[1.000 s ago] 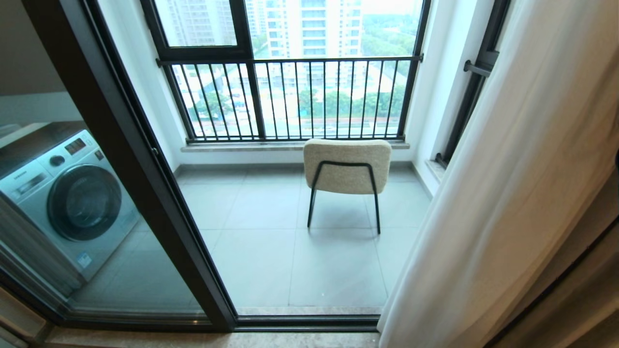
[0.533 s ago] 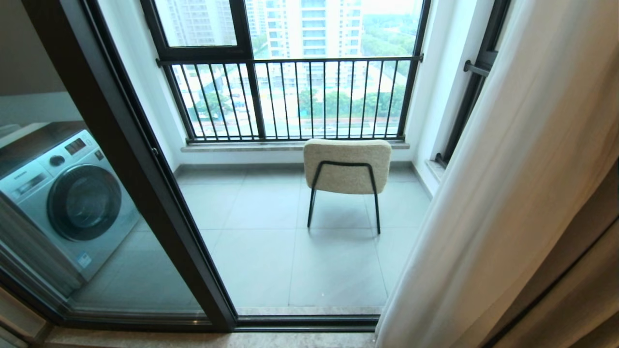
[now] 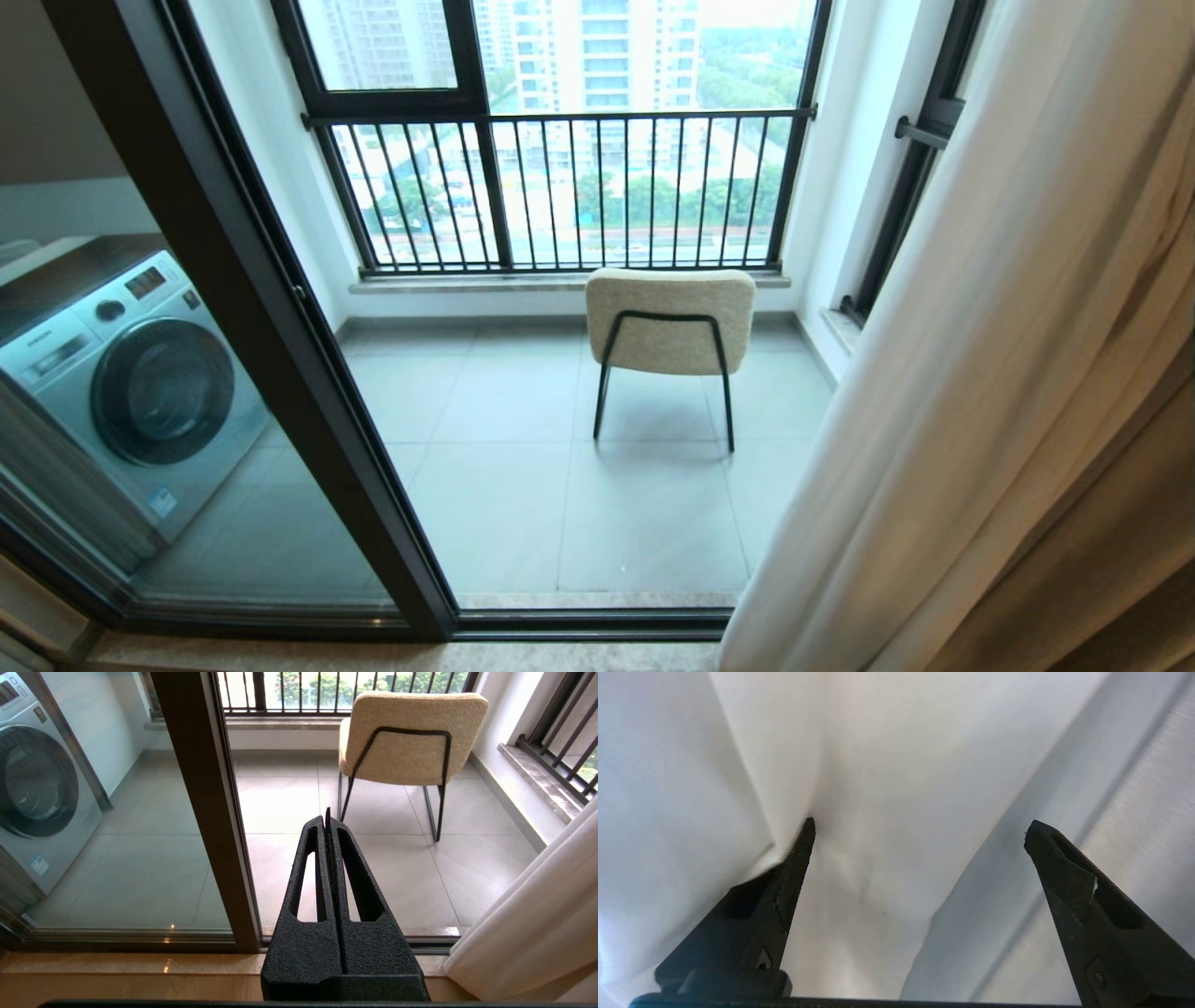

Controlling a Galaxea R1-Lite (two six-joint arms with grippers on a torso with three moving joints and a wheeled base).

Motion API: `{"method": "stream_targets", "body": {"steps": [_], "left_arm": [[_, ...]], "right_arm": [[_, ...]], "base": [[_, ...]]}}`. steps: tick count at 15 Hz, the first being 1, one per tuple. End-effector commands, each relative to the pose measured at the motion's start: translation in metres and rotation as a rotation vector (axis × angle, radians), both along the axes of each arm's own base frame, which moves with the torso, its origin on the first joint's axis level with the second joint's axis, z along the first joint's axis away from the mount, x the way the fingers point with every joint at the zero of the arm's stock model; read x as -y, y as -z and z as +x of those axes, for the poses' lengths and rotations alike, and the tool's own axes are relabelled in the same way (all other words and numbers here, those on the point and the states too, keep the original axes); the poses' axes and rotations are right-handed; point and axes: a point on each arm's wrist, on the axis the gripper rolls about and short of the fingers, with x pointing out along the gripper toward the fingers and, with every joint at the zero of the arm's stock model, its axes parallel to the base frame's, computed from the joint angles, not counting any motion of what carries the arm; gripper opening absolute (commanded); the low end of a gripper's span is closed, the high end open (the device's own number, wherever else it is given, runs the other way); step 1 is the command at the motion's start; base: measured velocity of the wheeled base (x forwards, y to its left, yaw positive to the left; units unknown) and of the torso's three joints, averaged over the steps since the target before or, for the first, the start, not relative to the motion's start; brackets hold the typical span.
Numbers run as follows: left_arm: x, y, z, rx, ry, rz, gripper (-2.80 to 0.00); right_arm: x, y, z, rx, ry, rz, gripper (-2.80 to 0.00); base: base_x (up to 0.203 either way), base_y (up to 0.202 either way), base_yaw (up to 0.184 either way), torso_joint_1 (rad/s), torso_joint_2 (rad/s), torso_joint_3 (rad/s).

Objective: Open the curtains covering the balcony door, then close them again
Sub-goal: Pull the inner curtains open on both sides

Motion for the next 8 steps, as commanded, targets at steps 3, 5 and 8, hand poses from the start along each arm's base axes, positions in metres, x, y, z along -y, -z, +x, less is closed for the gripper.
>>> {"method": "stream_targets", "body": {"steps": [3,5,8], "left_arm": [[0.000,0.000,0.000,0.000,0.000,0.000,-2.80],[0.000,0.000,0.000,0.000,0.000,0.000,-2.80],[0.000,0.000,0.000,0.000,0.000,0.000,-2.80]], "right_arm": [[-0.013,0.004,-0.030,0.005,0.003,-0.015,0.00],[-0.019,0.006,-0.043,0.007,0.004,-0.018,0.00],[-0.028,0.011,-0.063,0.009,0.006,-0.023,0.00]], "base": [[0.000,0.000,0.000,0.000,0.00,0.000],[0.000,0.000,0.000,0.000,0.00,0.000],[0.000,0.000,0.000,0.000,0.00,0.000]]}}
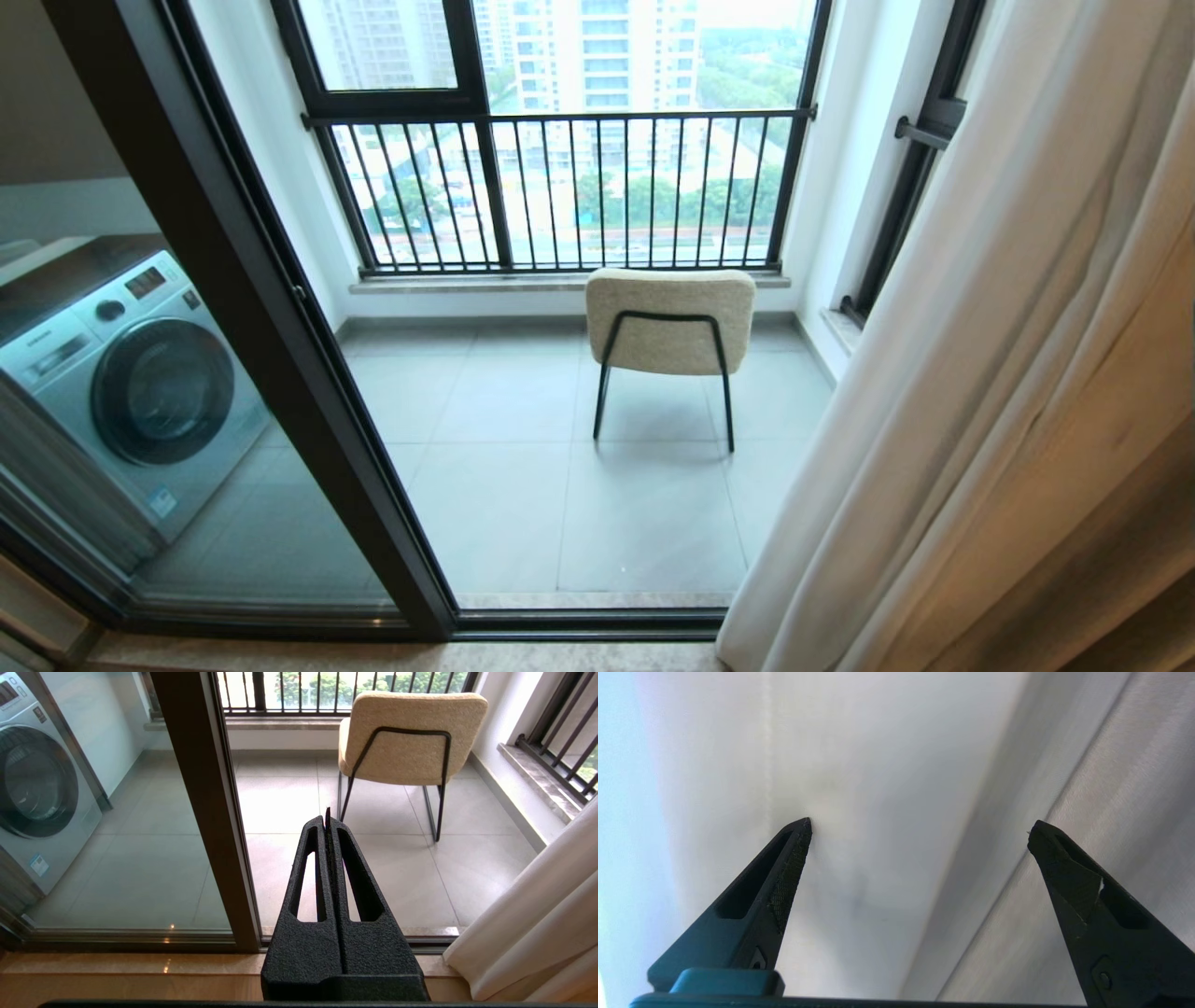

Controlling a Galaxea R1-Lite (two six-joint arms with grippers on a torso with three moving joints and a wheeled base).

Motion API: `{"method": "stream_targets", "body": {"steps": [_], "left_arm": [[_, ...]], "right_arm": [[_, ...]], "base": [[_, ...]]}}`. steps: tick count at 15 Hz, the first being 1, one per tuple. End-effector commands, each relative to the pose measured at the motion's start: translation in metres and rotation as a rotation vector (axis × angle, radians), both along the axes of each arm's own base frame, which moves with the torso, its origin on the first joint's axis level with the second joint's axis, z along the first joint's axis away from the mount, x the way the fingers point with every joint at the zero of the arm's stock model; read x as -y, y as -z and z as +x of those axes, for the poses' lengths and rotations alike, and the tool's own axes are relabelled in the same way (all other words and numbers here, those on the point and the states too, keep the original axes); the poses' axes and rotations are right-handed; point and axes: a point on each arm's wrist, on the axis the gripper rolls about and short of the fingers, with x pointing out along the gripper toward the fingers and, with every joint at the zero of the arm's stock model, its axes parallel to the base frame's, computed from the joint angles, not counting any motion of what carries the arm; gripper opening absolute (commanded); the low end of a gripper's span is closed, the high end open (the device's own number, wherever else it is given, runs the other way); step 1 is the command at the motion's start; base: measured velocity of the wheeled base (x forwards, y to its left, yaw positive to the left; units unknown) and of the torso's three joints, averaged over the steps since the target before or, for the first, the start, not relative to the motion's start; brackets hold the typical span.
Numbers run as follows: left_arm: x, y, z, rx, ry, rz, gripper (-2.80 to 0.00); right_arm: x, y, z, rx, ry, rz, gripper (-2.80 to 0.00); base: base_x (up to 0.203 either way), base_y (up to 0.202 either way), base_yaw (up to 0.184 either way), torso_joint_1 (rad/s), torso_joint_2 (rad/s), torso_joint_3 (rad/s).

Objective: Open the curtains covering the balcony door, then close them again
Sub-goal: Pull the inner curtains open on both sides

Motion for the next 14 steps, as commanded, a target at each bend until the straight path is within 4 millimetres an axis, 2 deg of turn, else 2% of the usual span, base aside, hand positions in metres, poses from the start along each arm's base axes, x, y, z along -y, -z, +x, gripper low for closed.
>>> {"method": "stream_targets", "body": {"steps": [1,14], "left_arm": [[0.000,0.000,0.000,0.000,0.000,-0.001,-2.80],[0.000,0.000,0.000,0.000,0.000,-0.001,-2.80]], "right_arm": [[-0.009,-0.001,-0.021,0.027,-0.001,-0.015,0.00],[-0.040,0.034,-0.075,-0.012,-0.046,-0.013,0.00]], "base": [[0.000,0.000,0.000,0.000,0.00,0.000],[0.000,0.000,0.000,0.000,0.00,0.000]]}}
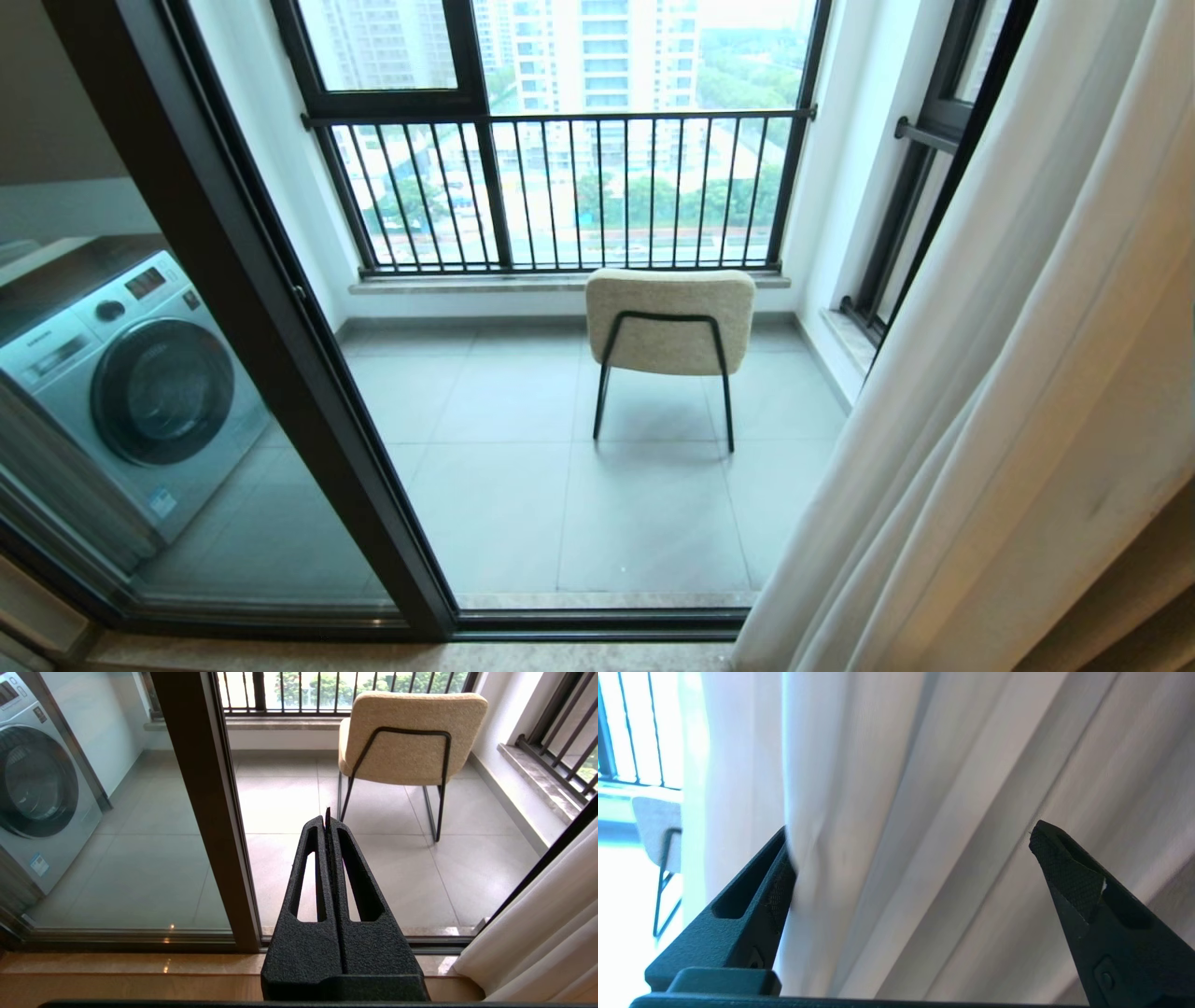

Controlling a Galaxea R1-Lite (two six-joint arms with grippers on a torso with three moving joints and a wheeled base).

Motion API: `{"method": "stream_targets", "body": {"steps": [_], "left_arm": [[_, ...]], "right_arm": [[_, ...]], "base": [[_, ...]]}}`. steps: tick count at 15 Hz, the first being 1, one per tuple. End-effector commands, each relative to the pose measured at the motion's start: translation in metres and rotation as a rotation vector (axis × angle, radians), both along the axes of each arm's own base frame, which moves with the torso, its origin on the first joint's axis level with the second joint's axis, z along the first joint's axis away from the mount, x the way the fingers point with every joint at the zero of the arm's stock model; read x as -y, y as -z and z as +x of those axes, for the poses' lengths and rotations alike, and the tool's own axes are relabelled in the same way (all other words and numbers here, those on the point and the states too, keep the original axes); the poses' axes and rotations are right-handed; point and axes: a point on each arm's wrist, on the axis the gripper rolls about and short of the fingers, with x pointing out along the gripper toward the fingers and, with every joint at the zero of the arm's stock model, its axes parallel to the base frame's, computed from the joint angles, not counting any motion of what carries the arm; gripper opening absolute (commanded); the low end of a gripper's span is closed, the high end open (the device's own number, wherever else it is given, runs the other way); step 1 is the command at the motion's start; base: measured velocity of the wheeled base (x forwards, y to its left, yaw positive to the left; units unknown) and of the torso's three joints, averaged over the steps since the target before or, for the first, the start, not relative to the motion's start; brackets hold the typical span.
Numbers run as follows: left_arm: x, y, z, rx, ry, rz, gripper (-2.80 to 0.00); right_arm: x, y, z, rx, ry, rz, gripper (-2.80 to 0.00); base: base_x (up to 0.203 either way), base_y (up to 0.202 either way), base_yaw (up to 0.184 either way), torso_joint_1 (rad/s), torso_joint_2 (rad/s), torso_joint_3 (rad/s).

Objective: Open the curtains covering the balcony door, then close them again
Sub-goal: Pull the inner curtains open on both sides

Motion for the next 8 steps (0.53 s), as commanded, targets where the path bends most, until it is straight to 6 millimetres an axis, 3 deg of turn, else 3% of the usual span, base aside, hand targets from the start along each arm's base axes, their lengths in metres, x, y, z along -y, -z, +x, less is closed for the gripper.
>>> {"method": "stream_targets", "body": {"steps": [1,8], "left_arm": [[0.000,0.000,0.000,0.000,0.000,-0.001,-2.80],[0.000,0.000,0.000,0.000,0.000,-0.001,-2.80]], "right_arm": [[-0.008,0.003,-0.014,0.004,-0.020,-0.004,0.00],[-0.031,0.026,-0.051,-0.076,-0.129,-0.021,0.00]], "base": [[0.000,0.000,0.000,0.000,0.00,0.000],[0.000,0.000,0.000,0.000,0.00,0.000]]}}
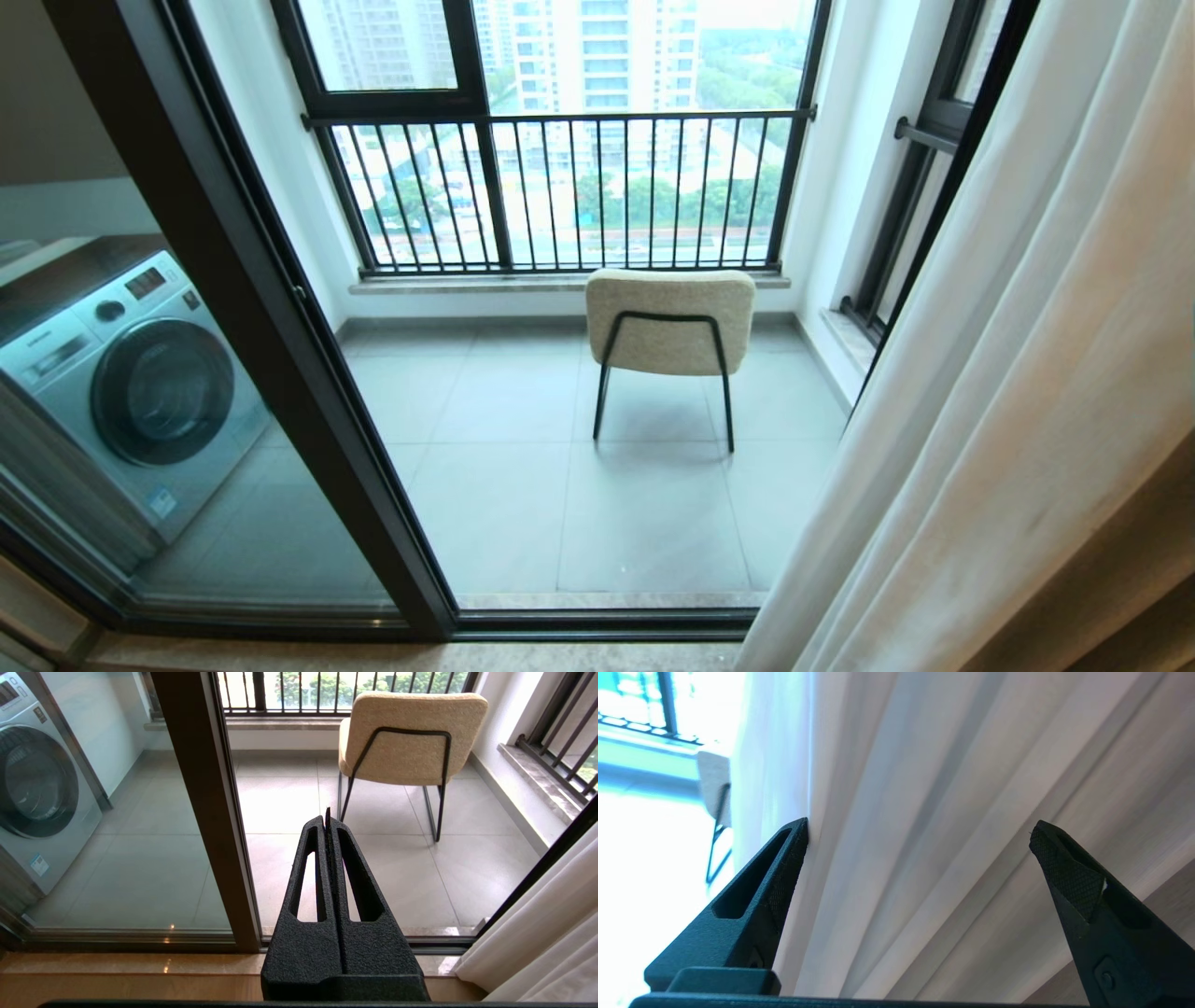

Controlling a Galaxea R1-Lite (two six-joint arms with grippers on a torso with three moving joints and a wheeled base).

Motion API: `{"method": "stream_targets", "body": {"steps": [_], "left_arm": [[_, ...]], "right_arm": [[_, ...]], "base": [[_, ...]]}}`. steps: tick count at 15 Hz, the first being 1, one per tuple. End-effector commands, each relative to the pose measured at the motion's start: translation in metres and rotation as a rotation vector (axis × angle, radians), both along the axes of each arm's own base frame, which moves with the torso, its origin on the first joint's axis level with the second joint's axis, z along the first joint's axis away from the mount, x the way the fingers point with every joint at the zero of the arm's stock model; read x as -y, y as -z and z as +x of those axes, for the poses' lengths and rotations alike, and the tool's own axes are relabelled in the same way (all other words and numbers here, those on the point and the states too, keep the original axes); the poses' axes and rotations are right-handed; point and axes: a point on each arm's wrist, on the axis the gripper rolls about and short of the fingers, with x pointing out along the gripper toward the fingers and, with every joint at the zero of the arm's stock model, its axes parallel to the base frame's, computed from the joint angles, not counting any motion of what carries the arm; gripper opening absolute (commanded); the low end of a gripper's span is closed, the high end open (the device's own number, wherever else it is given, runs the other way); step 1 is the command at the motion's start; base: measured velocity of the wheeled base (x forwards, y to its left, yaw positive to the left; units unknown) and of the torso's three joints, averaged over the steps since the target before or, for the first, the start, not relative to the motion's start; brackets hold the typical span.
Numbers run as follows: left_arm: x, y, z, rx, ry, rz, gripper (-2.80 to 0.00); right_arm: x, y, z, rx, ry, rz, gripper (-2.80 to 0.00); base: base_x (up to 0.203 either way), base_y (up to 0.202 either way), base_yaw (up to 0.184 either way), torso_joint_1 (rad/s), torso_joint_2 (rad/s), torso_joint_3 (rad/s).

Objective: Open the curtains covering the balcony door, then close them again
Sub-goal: Pull the inner curtains open on both sides

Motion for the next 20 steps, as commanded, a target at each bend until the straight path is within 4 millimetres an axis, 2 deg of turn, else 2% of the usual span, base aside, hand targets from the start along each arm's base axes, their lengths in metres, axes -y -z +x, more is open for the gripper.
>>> {"method": "stream_targets", "body": {"steps": [1,4,14,20], "left_arm": [[0.000,0.000,0.000,0.000,0.000,-0.001,-2.80],[0.000,0.000,0.000,0.000,0.000,-0.001,-2.80],[0.000,0.000,0.000,0.000,0.000,-0.001,-2.80],[0.000,0.000,0.000,0.000,0.000,-0.001,-2.80]], "right_arm": [[-0.006,0.004,-0.019,0.023,-0.023,-0.013,0.00],[-0.010,0.010,-0.030,0.016,-0.043,-0.027,0.00],[-0.016,0.025,-0.044,-0.006,-0.115,-0.043,0.00],[-0.017,0.039,-0.051,-0.050,-0.086,-0.022,0.00]], "base": [[0.000,0.000,0.000,0.000,0.00,0.000],[0.000,0.000,0.000,0.000,0.00,0.000],[0.000,0.000,0.000,0.000,0.00,0.000],[0.000,0.000,0.000,0.000,0.00,0.000]]}}
